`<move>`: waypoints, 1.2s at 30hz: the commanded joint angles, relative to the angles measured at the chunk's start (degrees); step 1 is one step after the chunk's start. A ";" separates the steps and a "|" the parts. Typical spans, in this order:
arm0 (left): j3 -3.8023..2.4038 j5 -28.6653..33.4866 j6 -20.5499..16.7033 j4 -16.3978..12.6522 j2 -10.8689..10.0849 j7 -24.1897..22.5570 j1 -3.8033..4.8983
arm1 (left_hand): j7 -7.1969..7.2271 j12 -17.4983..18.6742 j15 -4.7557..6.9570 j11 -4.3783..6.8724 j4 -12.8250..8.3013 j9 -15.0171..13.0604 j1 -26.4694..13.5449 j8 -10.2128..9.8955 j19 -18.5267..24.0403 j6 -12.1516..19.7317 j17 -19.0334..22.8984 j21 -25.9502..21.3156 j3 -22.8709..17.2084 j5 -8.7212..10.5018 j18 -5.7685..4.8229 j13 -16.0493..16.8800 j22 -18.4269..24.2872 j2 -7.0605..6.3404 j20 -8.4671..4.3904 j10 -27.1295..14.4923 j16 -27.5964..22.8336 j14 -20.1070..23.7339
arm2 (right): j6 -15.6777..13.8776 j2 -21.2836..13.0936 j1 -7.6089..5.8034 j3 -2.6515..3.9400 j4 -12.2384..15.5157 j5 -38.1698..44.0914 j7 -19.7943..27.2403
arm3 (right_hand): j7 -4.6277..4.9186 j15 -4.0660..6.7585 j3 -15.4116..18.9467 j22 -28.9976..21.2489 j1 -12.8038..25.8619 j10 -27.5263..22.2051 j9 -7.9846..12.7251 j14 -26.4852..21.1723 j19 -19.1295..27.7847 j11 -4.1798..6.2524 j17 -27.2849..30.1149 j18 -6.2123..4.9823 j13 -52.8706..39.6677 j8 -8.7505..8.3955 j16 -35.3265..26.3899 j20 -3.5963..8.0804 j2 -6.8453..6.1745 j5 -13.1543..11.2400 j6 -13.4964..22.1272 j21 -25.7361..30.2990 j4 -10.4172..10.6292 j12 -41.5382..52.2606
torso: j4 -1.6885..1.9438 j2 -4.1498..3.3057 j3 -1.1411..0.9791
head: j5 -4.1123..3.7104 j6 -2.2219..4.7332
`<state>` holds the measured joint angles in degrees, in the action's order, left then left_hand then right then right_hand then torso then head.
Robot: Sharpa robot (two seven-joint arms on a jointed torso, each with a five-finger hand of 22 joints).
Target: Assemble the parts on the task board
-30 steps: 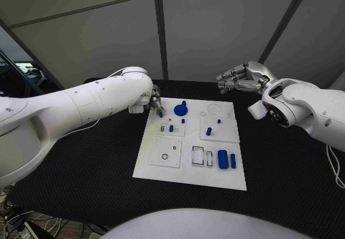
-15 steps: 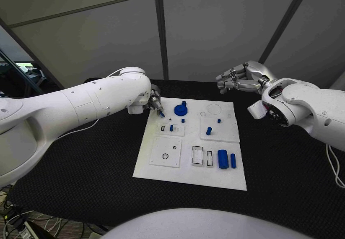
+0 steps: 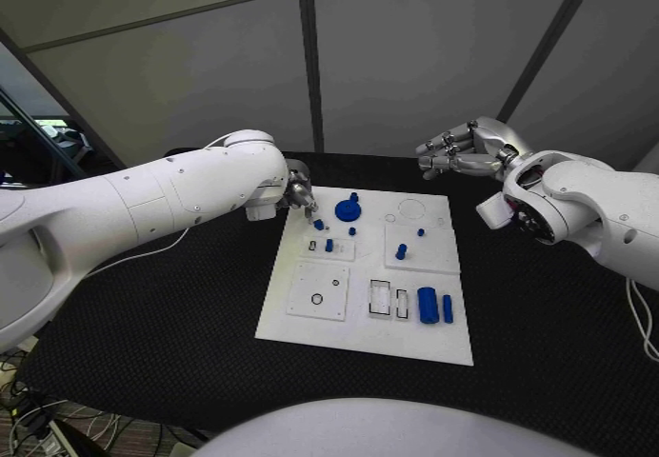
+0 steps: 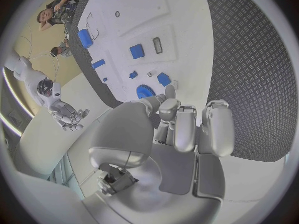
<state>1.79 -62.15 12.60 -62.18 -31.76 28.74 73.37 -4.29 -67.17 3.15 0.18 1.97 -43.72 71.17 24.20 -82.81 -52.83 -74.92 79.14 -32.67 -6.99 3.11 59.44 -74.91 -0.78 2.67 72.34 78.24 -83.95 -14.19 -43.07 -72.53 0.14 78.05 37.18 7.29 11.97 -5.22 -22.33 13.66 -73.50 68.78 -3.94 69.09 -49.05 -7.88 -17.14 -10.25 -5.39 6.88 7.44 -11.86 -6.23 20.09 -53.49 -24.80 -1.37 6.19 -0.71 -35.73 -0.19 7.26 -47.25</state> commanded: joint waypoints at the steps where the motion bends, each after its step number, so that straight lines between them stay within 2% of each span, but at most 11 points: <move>1: -0.01 -0.19 -2.69 -0.42 -0.15 -1.54 0.09 | 0.18 0.22 0.47 -0.01 -0.36 -0.12 -0.12 0.29 -0.56 0.02 -4.01 0.18 -0.80 0.10 -0.06 -0.11 -4.50 -0.51 -0.01 0.32 0.23 -2.63 | 0.28 -0.05 -0.11 0.04 0.04 -0.03 0.46 | -0.06 0.27 -0.29 -0.07 0.00 -0.11 -0.04 0.05 -0.31 0.30 0.08 -0.18 0.06 0.37 0.05 0.04 0.43 0.15 -0.19 0.39 -0.05 0.26 | -0.11 0.00 -0.02 | 0.05 0.06; 10: 0.00 -1.35 -3.87 -0.88 -0.60 -2.13 0.12 | 0.13 0.55 0.46 -0.05 -0.14 -0.30 -0.63 0.34 -0.44 0.20 -3.93 -0.04 -1.42 0.13 0.00 -0.55 -4.32 -0.58 -0.01 0.13 0.15 -2.61 | 0.21 -0.19 -0.11 0.04 0.12 -0.03 0.45 | -0.06 0.27 -0.29 -0.07 0.00 -0.11 -0.04 0.05 -0.31 0.30 0.08 -0.18 0.06 0.37 0.05 0.04 0.43 0.15 -0.19 0.39 -0.05 0.26 | -0.15 0.00 -0.04 | 0.00 0.10; 13: 0.02 -1.43 -6.68 -1.96 -1.46 -3.81 0.14 | -0.31 5.13 0.14 -0.53 0.04 0.08 -2.16 -0.61 0.53 1.73 -3.17 -1.64 -0.97 0.35 0.39 -5.98 -2.85 -2.27 0.16 -3.59 -0.72 -2.23 | 0.10 -0.32 -0.11 0.04 0.18 -0.03 0.44 | -0.06 0.27 -0.29 -0.07 0.00 -0.11 -0.04 0.05 -0.31 0.30 0.08 -0.18 0.06 0.37 0.05 0.04 0.43 0.15 -0.19 0.39 -0.05 0.26 | -0.11 0.01 -0.07 | -0.04 0.20; 16: 0.06 -1.52 -10.32 -3.42 -2.55 -6.36 0.13 | -1.43 14.59 -0.81 -1.64 0.36 1.62 -4.03 -2.58 5.11 3.53 -0.21 -8.84 1.88 0.54 2.09 -16.56 3.66 -5.29 0.91 -11.85 -4.21 -0.35 | -0.02 -0.45 -0.12 0.04 0.22 -0.02 0.48 | -0.06 0.27 -0.29 -0.07 0.00 -0.11 -0.04 0.05 -0.31 0.30 0.08 -0.18 0.06 0.37 0.05 0.04 0.43 0.15 -0.19 0.39 -0.05 0.26 | -0.07 0.01 -0.05 | -0.13 0.27; 17: 0.08 -1.86 -11.70 -3.96 -2.98 -7.62 0.12 | -1.78 16.05 -1.11 -2.05 0.22 2.40 -4.13 -3.35 7.02 4.14 0.74 -11.79 3.27 0.61 2.69 -18.00 6.17 -6.30 1.27 -13.46 -5.43 0.52 | -0.06 -0.49 -0.12 0.04 0.22 0.06 0.52 | -0.06 0.27 -0.29 -0.07 0.00 -0.11 -0.04 0.05 -0.31 0.30 0.08 -0.18 0.06 0.37 0.05 0.04 0.43 0.15 -0.19 0.39 -0.05 0.26 | -0.06 0.01 -0.03 | -0.13 0.28; 20: 0.17 -5.24 -15.50 -5.43 -4.10 -11.39 -0.04 | -2.75 19.47 -2.25 -3.22 -0.05 5.60 -3.47 -6.06 17.80 5.78 7.29 -28.62 7.21 0.80 5.92 -20.28 20.19 -8.39 2.46 -17.85 -13.46 5.80 | -0.13 -0.61 -0.12 0.04 0.24 0.45 0.61 | -0.06 0.27 -0.29 -0.07 0.00 -0.11 -0.04 0.05 -0.31 0.30 0.08 -0.18 0.06 0.37 0.05 0.04 0.43 0.15 -0.19 0.39 -0.05 0.26 | -0.03 0.03 -0.04 | -0.13 0.49; 22: 0.32 -8.28 -17.82 -6.30 -4.77 -13.65 -0.26 | -3.11 20.54 -2.74 -3.65 -0.26 7.39 -2.51 -7.11 21.14 5.75 10.31 -35.03 9.68 0.86 6.94 -21.45 25.23 -9.26 3.00 -18.74 -17.11 8.42 | -0.14 -0.63 -0.11 0.03 0.24 0.60 0.65 | -0.07 0.27 -0.29 -0.08 0.00 -0.11 -0.04 0.05 -0.31 0.30 0.08 -0.18 0.07 0.37 0.05 0.04 0.44 0.15 -0.20 0.40 -0.04 0.27 | -0.01 0.05 -0.04 | -0.05 0.55; 24: 0.85 -11.83 -20.10 -7.18 -5.44 -15.85 -0.52 | -3.63 21.85 -3.26 -4.09 -0.27 9.80 -0.88 -8.16 21.94 5.10 14.99 -39.24 12.79 0.86 7.36 -23.24 28.30 -9.47 3.55 -19.51 -22.66 12.05 | -0.16 -0.64 -0.11 0.03 0.24 0.70 0.69 | -0.09 0.28 -0.32 -0.10 0.01 -0.10 -0.05 0.07 -0.33 0.32 0.10 -0.18 0.10 0.42 0.05 0.05 0.48 0.20 -0.24 0.45 -0.03 0.31 | -0.06 0.04 -0.02 | 0.03 0.60; 27: 1.74 -16.33 -22.46 -8.01 -6.06 -18.36 -0.90 | -3.44 22.08 -3.62 -3.93 -0.34 12.49 1.54 -9.04 20.70 4.22 16.70 -41.63 15.99 0.68 7.35 -24.83 30.06 -9.05 3.81 -19.43 -24.07 12.74 | -0.17 -0.65 -0.11 0.03 0.23 0.79 0.73 | -0.09 0.28 -0.32 -0.10 0.01 -0.10 -0.05 0.07 -0.33 0.32 0.10 -0.18 0.10 0.42 0.05 0.05 0.48 0.20 -0.24 0.45 -0.03 0.31 | -0.10 -0.01 0.05 | 0.18 0.83; 31: 2.46 -20.71 -23.73 -8.54 -6.47 -19.85 -1.71 | -3.52 22.00 -3.41 -4.10 -0.13 13.91 2.32 -9.46 20.12 3.92 16.85 -42.61 17.83 0.66 7.34 -25.55 30.72 -9.01 3.79 -19.53 -23.90 12.75 | -0.18 -0.69 -0.10 0.03 0.20 0.88 0.75 | -0.09 0.28 -0.32 -0.10 0.01 -0.10 -0.05 0.07 -0.33 0.32 0.10 -0.18 0.10 0.42 0.05 0.05 0.48 0.20 -0.24 0.45 -0.03 0.31 | -0.16 -0.03 0.07 | 0.16 0.98; 36: 2.84 -24.10 -23.67 -8.25 -6.46 -20.10 -2.91 | -3.40 20.81 -3.24 -3.86 0.15 16.09 3.80 -9.89 18.58 3.06 12.71 -42.93 19.95 0.54 7.36 -25.98 30.87 -8.25 3.55 -18.94 -18.37 9.78 | -0.17 -0.74 -0.10 0.02 0.15 0.94 0.75 | -0.09 0.28 -0.32 -0.10 0.01 -0.10 -0.05 0.07 -0.33 0.32 0.10 -0.18 0.10 0.42 0.05 0.05 0.48 0.20 -0.24 0.45 -0.03 0.31 | -0.16 -0.06 0.10 | 0.16 1.05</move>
<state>4.62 -80.41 -8.69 -70.52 -38.21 11.41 70.52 -7.77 -46.10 -0.10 -4.03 2.07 -27.94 74.28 14.50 -63.81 -49.37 -61.64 36.53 -13.06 -6.53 11.17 33.51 -44.02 -9.12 6.13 53.15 59.09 -73.76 -14.25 -43.77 -72.52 0.13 78.18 37.87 7.39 11.97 -5.22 -22.33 13.61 -73.50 68.78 -3.94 69.09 -49.05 -7.88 -17.10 -10.24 -5.33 7.10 7.44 -11.86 -6.23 20.09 -53.49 -24.55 -1.37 6.19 -0.81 -35.75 -0.10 7.43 -46.24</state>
